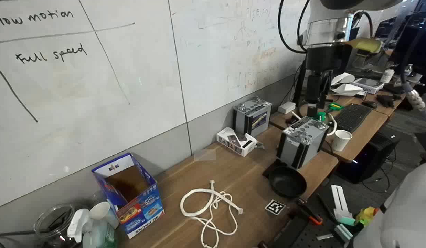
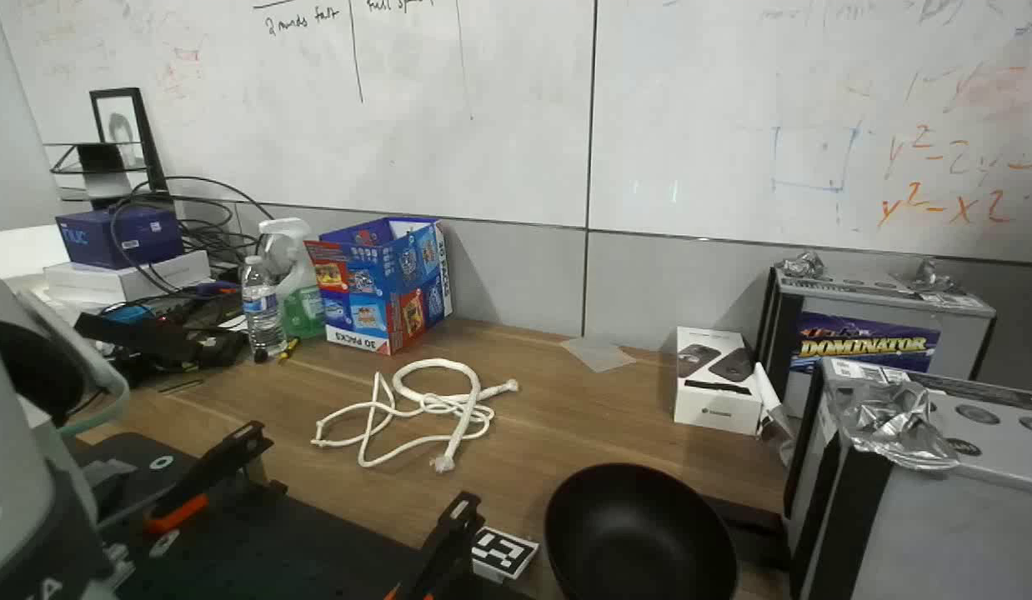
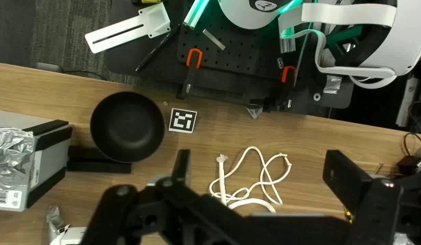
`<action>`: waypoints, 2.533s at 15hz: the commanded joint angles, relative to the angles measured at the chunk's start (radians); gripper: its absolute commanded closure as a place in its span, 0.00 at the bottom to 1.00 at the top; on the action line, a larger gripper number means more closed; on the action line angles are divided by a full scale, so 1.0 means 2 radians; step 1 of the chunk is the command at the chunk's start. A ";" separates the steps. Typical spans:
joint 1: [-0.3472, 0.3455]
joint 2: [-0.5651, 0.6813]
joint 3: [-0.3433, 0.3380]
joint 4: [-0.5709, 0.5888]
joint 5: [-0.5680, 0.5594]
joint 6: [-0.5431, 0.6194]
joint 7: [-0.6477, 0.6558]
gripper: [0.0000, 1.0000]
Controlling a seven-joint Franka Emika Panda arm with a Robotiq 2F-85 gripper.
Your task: Put the white objects into the blue box
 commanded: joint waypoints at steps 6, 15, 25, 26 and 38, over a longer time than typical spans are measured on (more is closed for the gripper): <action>-0.004 -0.008 0.007 -0.007 -0.004 0.005 0.008 0.00; 0.011 -0.015 0.083 -0.180 0.006 0.222 0.110 0.00; 0.088 0.181 0.188 -0.223 0.078 0.529 0.246 0.00; 0.093 0.206 0.196 -0.223 0.081 0.554 0.255 0.00; 0.131 0.479 0.197 -0.163 -0.016 0.769 0.411 0.00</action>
